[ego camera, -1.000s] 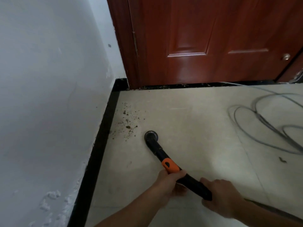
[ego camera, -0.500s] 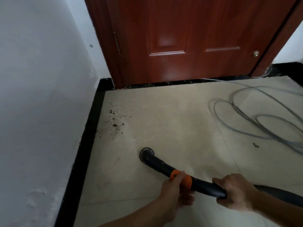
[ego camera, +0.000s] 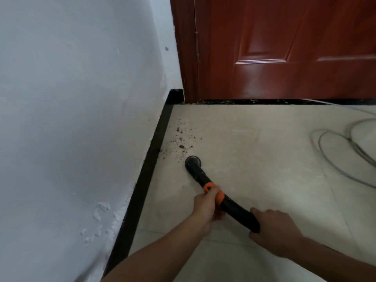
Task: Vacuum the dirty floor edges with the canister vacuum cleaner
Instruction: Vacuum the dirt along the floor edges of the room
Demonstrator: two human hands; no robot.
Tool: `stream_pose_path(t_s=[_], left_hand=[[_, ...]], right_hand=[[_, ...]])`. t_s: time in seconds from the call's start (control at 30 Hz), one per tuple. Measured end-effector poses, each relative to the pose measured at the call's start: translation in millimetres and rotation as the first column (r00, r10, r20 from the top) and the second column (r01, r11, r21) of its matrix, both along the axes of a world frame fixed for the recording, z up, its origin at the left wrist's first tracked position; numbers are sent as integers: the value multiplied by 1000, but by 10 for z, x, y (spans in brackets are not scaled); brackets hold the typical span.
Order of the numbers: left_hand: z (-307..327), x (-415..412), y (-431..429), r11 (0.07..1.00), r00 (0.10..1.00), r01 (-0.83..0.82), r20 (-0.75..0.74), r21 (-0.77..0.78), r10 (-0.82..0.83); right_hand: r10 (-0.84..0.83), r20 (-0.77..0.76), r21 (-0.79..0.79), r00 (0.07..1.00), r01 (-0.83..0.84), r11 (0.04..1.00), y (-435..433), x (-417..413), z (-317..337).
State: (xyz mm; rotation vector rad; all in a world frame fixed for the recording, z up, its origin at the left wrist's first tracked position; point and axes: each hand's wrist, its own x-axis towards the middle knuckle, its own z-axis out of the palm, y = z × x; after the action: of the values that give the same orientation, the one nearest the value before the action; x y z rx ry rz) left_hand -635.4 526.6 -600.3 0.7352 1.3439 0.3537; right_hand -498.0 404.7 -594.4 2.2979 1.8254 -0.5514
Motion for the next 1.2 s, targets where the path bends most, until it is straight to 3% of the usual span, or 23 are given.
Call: stream_pose_path(t_s=[0.17, 0.4, 0.53, 0.7, 0.9, 1.2], left_hand=[[-79, -120, -242, 1000, 1000, -3, -18, 3, 3], [-38, 212, 554, 997, 1000, -11, 11, 81, 10], [-36, 188, 717, 995, 999, -11, -35, 101, 15], [-184, -52, 337, 989, 999, -50, -13, 142, 53], [-108, 59, 756, 986, 999, -16, -36, 167, 22], [-251, -322, 306, 959, 981, -164, -62, 230, 183]], right_hand=[[74, 21, -52, 997, -72, 996, -78, 21, -85], [-62, -10, 83, 998, 63, 995, 541, 81, 5], [-77, -91, 72, 993, 84, 994, 672, 42, -42], [27, -25, 22, 999, -26, 999, 486, -6, -209], [3, -28, 81, 1000, -1, 997, 805, 20, -142], [145, -60, 6, 988, -145, 989, 658, -133, -218]])
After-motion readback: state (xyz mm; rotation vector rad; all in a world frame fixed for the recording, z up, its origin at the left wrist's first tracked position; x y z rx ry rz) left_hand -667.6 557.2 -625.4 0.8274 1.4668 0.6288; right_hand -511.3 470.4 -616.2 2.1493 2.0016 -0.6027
